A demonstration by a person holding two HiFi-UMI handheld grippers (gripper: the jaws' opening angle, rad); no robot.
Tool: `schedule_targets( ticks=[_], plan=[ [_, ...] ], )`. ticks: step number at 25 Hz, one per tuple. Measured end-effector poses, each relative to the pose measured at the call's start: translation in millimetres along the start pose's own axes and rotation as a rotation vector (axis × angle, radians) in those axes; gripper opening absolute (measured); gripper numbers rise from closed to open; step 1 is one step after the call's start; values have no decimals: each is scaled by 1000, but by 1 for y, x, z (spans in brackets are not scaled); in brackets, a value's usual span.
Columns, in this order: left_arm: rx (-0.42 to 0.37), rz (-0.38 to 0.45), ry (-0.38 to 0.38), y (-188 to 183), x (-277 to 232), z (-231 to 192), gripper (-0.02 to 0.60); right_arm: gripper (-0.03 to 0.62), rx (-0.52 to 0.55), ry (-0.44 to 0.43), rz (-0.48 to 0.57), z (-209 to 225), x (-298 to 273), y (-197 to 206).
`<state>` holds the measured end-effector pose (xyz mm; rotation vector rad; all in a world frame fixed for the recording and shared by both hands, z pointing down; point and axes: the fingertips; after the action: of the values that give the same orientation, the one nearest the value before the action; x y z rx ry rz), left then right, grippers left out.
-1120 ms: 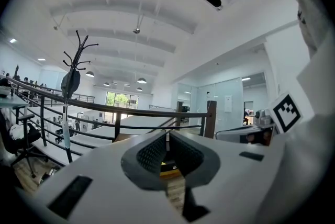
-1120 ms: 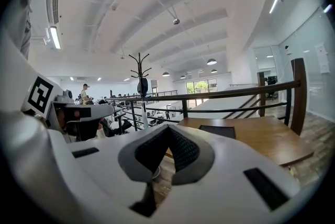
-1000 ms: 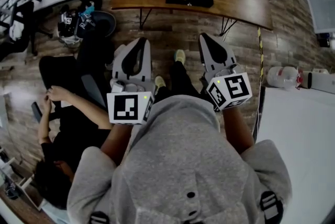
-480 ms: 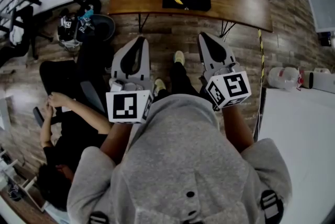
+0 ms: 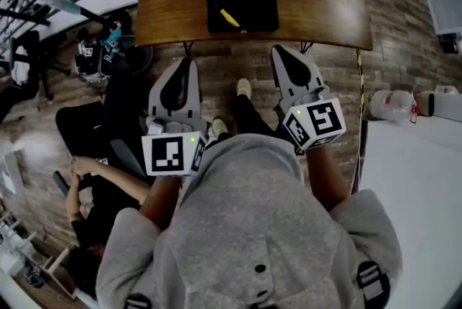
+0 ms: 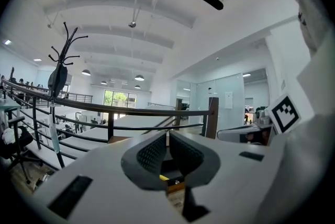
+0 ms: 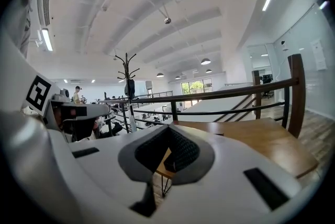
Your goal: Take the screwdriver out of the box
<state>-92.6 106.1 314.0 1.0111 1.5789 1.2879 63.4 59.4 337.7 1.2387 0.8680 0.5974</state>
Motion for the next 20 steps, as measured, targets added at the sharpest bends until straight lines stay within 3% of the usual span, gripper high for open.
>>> schedule_targets(
  ticks=[11,20],
  plan=[
    [4,-35,-25,-5,-88,-1,29,15,-4,-50,-34,60,-59,-8],
    [2,-50,-77,-10,-127,-16,29,15,19,-118,-36,78,-96,-19]
  ],
)
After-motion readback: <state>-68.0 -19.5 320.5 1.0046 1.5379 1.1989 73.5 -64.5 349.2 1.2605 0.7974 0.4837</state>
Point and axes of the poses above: the fingertips, and each gripper's own axes: x backward along the fingers, z to its right, y out of its underside, and after that the axes turned 6 degrees about y, right-handed
